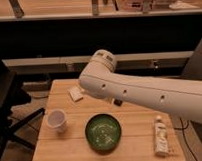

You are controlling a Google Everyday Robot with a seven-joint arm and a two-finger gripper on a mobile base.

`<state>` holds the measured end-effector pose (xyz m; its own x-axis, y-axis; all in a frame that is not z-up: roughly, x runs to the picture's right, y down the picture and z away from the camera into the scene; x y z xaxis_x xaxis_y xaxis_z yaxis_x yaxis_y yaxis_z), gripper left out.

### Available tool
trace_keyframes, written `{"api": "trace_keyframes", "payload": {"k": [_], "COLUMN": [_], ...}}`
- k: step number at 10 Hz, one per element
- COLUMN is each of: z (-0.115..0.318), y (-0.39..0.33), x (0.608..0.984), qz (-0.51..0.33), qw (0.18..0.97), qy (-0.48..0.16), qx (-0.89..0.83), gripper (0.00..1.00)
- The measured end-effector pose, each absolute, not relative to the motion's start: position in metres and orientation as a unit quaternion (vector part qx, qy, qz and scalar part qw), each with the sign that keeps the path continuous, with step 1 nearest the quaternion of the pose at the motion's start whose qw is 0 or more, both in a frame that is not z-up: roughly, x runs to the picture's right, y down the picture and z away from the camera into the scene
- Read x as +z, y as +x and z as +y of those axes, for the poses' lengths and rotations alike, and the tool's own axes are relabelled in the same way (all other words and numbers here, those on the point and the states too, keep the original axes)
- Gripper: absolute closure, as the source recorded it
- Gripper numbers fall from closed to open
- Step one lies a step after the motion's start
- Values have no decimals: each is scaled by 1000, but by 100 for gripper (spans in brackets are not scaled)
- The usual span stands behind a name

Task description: Pick up the ceramic cup

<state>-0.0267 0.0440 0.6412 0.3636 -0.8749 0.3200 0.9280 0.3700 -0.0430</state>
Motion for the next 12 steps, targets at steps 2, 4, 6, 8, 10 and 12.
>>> {"api": "trace_keyframes", "payload": {"k": [2, 4, 6, 8, 10, 12], "z": [45, 45, 49, 50, 50, 52], "y": [-35, -35, -43, -54, -55, -61], "x": [641, 638, 636, 635, 633, 631], "qz": [-126, -131, -139, -143, -149, -155], "qw": [816, 815, 813, 811, 807, 802], "qy": [-105, -100, -91, -87, -83, -78], "qx": [-554, -555, -558, -561, -566, -571], "gripper": [20, 20, 20, 20, 20, 20]}}
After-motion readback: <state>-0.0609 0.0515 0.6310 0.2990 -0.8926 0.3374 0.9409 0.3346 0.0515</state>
